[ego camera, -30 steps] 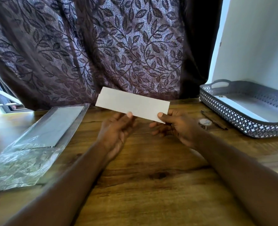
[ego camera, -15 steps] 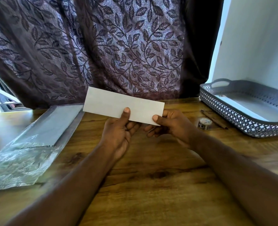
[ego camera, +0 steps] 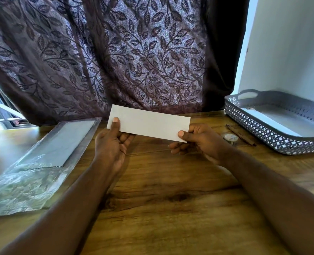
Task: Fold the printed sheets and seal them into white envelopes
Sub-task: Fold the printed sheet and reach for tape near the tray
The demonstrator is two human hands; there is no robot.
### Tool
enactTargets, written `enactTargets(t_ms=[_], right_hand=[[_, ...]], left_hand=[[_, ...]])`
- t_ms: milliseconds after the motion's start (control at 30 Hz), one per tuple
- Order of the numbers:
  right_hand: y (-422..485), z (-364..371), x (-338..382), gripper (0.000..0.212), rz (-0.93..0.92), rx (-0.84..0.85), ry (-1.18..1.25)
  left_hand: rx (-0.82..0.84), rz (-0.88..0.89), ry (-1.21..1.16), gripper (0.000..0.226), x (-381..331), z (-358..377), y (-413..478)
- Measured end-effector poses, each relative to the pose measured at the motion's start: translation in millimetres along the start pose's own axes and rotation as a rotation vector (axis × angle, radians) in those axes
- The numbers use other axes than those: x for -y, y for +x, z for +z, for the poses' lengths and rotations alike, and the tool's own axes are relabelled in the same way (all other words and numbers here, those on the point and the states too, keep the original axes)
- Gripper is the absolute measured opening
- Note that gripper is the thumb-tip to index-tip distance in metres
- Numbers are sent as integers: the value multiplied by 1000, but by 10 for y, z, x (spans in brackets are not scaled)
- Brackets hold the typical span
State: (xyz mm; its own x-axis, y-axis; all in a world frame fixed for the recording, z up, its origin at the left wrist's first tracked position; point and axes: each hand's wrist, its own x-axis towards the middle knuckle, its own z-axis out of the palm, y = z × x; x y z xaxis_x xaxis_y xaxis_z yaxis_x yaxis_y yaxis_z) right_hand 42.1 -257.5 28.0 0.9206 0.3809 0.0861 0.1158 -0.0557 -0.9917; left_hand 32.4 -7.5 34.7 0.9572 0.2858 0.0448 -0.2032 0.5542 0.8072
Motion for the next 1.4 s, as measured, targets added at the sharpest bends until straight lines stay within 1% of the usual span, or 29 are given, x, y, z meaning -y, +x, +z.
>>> enactTargets(t_ms=[167, 200, 300, 400, 500, 567, 633, 700, 767, 800, 833, 867, 1000, 1100, 1200, 1267, 1333, 1400], right_hand=[[-8, -74, -18, 26, 27, -41, -21], [-10, -87, -18, 27, 36, -54, -13], [-2, -118, -15, 31, 54, -126, 18], [17, -137, -23, 31, 44, -200, -4], [31, -146, -31, 23, 36, -324, -111], [50, -156, -35, 22, 36, -406, -183], [68, -170, -53, 19, 27, -468, -329], [83, -201, -84, 20, 13, -514, -626], [85, -215, -113, 26, 18, -507, -938], [87, -209, -130, 25, 31, -486, -1037], [86, -192, -150, 19, 49, -462, -1101], [88, -174, -160, 14, 70, -441, -1149], [57, -114, -161, 13, 98, -416, -1221], [1, -81, -182, 33, 94, -405, -1191], [-61, -21, -194, 35, 88, -413, -1179], [-98, 22, -171, 33, 30, -455, -1153], [-149, 65, -145, 29, -30, -533, -1117], [-201, 199, -122, 29, -56, -563, -1132]], left_hand=[[-22, 12, 145, 14, -10, -37, -12], [-23, 38, 224, 13, -5, -68, 9], [8, 149, 558, 14, 23, -155, 88], [28, 176, 720, 20, 26, -168, 88], [44, 194, 825, 12, 28, -186, 96], [81, 229, 966, 9, 33, -232, 147], [121, 249, 1148, 24, 37, -268, 178], [140, 256, 1350, 38, 52, -284, 182], [165, 307, 1521, 38, 77, -284, 163], [178, 335, 1580, 36, 87, -278, 148], [187, 352, 1626, 35, 98, -280, 141], [193, 363, 1656, 34, 106, -277, 140], [204, 390, 1683, 31, 133, -309, 155], [192, 413, 1673, 28, 148, -352, 179], [178, 415, 1655, 24, 141, -372, 143], [153, 422, 1625, 26, 102, -379, 76], [129, 458, 1608, 29, 52, -385, -26], [173, 520, 1634, 28, -10, -437, -147]])
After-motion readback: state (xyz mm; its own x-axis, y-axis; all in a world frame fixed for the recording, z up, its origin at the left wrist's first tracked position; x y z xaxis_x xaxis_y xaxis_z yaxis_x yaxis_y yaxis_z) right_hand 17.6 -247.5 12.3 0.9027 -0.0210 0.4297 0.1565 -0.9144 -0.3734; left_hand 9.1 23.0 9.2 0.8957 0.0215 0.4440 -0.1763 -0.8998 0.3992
